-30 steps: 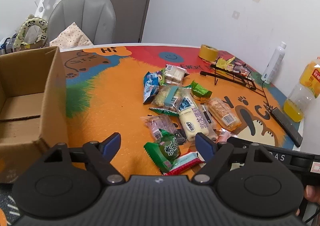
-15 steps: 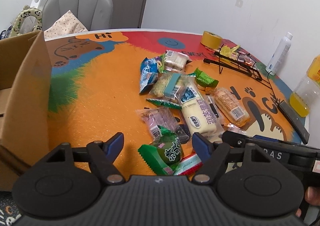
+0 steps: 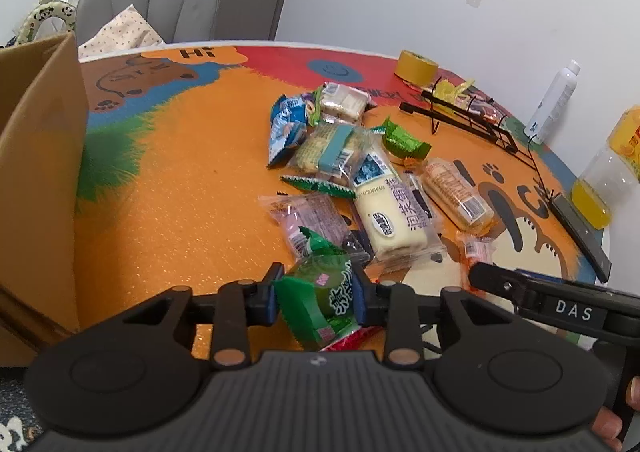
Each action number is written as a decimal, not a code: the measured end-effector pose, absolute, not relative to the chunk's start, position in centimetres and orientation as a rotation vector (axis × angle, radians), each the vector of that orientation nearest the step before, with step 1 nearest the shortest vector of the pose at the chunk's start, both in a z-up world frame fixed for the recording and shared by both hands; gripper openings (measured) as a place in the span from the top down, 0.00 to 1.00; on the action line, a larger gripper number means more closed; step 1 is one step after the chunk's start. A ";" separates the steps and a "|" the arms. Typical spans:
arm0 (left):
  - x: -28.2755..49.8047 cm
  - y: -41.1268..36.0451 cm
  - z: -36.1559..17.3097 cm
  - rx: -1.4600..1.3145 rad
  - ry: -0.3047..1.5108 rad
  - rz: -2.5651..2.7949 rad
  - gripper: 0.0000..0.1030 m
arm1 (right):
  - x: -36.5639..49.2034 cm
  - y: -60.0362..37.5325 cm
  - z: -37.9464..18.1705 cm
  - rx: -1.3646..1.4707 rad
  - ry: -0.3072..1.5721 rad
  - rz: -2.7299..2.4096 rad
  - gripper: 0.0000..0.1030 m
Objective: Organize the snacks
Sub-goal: 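Grasp the green snack bag with the left gripper while the right gripper grasps the orange candy stick, then carry both snacks over the cardboard box and open both grippers to drop them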
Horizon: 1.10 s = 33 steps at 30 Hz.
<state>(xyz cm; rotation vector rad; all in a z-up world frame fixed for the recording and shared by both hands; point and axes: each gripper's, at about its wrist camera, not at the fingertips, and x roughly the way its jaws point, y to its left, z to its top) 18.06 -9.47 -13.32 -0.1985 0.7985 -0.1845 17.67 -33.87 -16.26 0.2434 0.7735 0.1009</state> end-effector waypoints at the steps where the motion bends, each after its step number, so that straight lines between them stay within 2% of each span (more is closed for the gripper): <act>1: 17.9 -9.4 -13.2 -0.200 0.793 -0.183 0.69 | 17.6 -34.0 -16.3 0.249 0.775 0.098 0.38; 3: 17.7 -9.2 -13.0 -0.203 0.784 -0.178 0.69 | 17.7 -33.8 -16.3 0.253 0.776 0.095 0.33; 9: 16.9 -8.2 -12.1 -0.213 0.766 -0.171 0.69 | 18.2 -31.5 -16.7 0.154 0.762 0.071 0.29; 11: 16.6 -7.9 -11.9 -0.218 0.758 -0.170 0.69 | 18.1 -30.6 -16.8 0.106 0.757 0.073 0.36; 13: 16.4 -7.5 -11.8 -0.225 0.753 -0.167 0.69 | 17.9 -29.9 -16.6 0.057 0.755 0.069 0.58; 15: 16.2 -7.2 -11.7 -0.232 0.751 -0.169 0.69 | 17.9 -29.7 -16.4 0.038 0.762 0.066 0.69; 16: 16.1 -7.1 -11.7 -0.235 0.749 -0.171 0.69 | 17.8 -29.8 -16.3 0.062 0.769 0.078 0.72; 21: 15.5 -6.5 -11.2 -0.248 0.728 -0.183 0.69 | 17.3 -29.7 -15.4 0.118 0.765 0.110 0.77; 33: 13.1 -4.1 -9.1 -0.271 0.660 -0.147 0.69 | 16.3 -27.6 -13.7 0.148 0.740 0.185 0.81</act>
